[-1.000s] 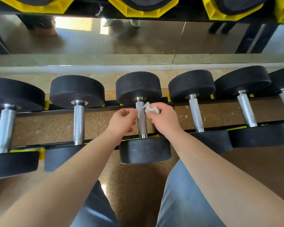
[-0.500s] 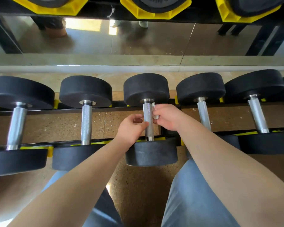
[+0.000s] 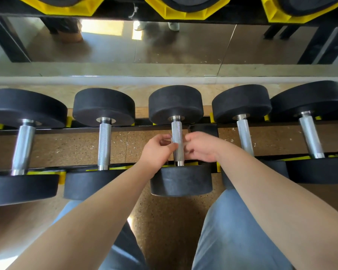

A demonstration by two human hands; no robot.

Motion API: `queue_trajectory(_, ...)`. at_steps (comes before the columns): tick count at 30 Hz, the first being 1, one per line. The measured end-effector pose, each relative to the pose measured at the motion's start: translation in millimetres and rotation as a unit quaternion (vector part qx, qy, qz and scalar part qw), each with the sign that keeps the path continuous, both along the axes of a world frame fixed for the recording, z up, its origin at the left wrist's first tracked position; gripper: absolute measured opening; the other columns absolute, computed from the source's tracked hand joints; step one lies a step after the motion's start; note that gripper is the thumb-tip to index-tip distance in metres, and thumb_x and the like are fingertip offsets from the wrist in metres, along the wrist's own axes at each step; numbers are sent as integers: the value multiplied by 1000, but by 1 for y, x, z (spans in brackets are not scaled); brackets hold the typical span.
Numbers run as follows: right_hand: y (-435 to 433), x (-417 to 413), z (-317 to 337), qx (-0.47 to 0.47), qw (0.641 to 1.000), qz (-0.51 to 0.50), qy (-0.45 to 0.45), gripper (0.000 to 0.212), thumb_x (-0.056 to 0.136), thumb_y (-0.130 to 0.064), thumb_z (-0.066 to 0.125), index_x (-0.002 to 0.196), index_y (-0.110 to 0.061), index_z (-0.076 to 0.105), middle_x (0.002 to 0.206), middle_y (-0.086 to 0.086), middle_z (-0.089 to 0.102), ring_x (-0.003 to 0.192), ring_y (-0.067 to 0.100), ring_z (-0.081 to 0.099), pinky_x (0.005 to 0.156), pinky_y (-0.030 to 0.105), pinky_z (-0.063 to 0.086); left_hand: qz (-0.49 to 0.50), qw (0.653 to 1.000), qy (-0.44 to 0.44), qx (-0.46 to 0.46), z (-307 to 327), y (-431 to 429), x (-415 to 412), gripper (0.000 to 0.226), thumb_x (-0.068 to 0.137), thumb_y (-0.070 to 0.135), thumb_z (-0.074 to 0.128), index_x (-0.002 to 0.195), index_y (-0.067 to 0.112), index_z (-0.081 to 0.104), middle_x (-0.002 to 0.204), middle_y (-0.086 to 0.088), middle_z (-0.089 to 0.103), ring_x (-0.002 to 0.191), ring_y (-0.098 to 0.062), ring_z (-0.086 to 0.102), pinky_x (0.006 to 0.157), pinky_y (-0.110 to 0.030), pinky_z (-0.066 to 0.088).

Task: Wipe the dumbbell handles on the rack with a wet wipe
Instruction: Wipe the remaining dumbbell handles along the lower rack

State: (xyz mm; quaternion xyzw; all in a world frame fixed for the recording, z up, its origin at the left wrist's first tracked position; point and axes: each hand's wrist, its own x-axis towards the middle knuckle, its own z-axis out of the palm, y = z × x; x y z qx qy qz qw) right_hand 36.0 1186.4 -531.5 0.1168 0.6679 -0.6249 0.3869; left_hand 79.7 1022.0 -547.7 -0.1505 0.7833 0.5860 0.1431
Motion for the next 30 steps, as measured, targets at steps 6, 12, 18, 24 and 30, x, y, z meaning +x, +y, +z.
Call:
queue_trajectory(6,1,-6,-1,23,1000,20,8,42,92,22,46,125,2,63,122,18,69,107,27,73,83,34,63,-3,1000,-11,-9,2,1,-1,36,93,36,68,128,26,62,104,7,70,94,-17,71,85,-47,62)
queue_trajectory(12,1,-12,-4,-15,990,-109,85,38,93,16,54,124,0,69,122,19,71,109,26,73,94,37,60,-7,1000,-11,-6,0,1,-2,36,94,37,67,128,26,62,104,5,72,96,-18,72,83,-46,63)
queue_trajectory(18,18,12,6,129,982,109,89,31,87,10,71,115,-2,73,116,14,72,100,21,76,85,32,63,-12,1000,-9,5,-3,0,-3,29,96,34,64,124,29,61,107,5,72,100,-16,70,85,-42,62)
queue_trajectory(24,4,-3,5,45,974,-139,172,27,89,3,73,116,-1,71,120,19,69,103,23,73,79,26,62,-5,1000,-5,7,-6,1,-3,21,95,28,63,116,26,67,101,3,75,94,-18,74,72,-35,61)
queue_trajectory(30,13,33,14,265,918,171,239,9,81,-25,85,81,-22,76,90,-6,71,84,9,67,71,26,50,-13,1000,-14,7,-6,2,-4,24,95,25,59,118,24,67,102,0,75,91,-20,73,72,-37,62)
